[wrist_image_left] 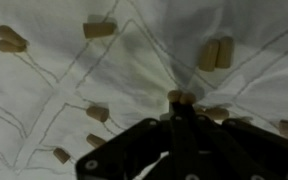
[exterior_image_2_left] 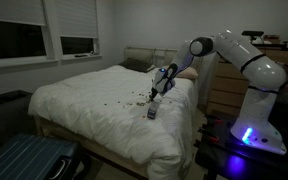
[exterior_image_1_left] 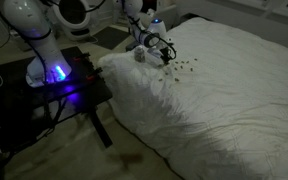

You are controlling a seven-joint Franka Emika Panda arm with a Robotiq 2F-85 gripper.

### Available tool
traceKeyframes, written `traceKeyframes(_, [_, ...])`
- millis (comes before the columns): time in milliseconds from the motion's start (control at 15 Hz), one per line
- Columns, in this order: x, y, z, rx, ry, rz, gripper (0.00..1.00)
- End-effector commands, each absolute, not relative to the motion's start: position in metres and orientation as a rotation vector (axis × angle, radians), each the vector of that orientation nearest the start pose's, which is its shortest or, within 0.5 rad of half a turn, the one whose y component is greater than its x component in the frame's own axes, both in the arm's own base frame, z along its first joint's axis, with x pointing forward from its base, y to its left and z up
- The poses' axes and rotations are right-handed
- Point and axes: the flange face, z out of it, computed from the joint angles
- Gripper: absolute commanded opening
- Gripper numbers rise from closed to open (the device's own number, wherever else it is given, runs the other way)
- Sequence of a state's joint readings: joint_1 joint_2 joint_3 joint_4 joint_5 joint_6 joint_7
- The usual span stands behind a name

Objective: Put some of the objects from the bed into the bottle

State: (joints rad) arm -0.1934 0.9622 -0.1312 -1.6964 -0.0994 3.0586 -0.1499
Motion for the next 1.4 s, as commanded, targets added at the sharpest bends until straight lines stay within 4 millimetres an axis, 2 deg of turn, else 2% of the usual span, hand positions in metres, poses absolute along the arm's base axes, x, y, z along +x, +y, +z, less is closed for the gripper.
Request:
traceKeyframes(0, [0.624,-0.191,0.135,-3.291,0.007,-0.589,0.01])
traceKeyframes(267, [0.596,-0.177,0.183,-3.272,-0.013,-0.566,0.01])
traceKeyframes(600, [0.571,-0.155,0.223,-3.241,-0.024,-0.498,0.01])
traceKeyframes(867, [0.561,-0.136,0.237,-3.209,-0.059,-0.398,0.01])
traceKeyframes(1333, [0.552,-0.098,0.245,-3.106,-0.232,-0.309,0.01])
